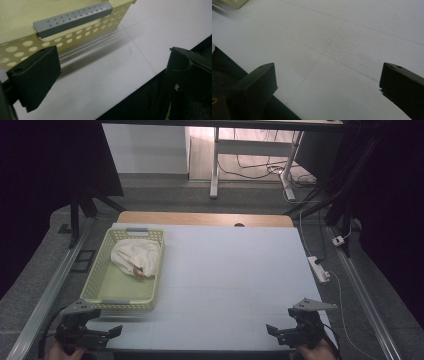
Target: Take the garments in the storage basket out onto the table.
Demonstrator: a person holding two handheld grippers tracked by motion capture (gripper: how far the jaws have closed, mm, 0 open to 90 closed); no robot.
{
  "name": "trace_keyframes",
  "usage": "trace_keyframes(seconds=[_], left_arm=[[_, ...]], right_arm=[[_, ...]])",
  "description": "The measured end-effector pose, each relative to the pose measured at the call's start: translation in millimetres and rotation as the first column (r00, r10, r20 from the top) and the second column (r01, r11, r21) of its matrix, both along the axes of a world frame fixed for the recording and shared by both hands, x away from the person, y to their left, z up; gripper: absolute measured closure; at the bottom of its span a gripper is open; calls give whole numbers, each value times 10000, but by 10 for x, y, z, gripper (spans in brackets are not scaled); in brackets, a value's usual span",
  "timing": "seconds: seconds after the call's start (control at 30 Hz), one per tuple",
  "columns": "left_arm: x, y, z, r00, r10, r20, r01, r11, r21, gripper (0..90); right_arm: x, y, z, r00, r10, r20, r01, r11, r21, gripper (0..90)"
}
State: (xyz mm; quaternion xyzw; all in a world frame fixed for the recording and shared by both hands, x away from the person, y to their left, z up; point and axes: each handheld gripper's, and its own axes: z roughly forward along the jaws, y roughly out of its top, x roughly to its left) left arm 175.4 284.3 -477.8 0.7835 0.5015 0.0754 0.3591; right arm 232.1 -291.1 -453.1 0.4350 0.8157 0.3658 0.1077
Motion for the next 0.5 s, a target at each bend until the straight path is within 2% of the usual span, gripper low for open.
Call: trace_keyframes(seconds=[0.2,0.5], left_arm=[[-7,-4,4,10000,-10,49,9,10000,17,0],[-11,-3,3,10000,-16,48,15,9999,125,0]], right_arm=[[3,5,-2,10000,59,-41,-59,10000,-56,10],[31,-19,-5,9995,32,-323,-23,9996,269,10]])
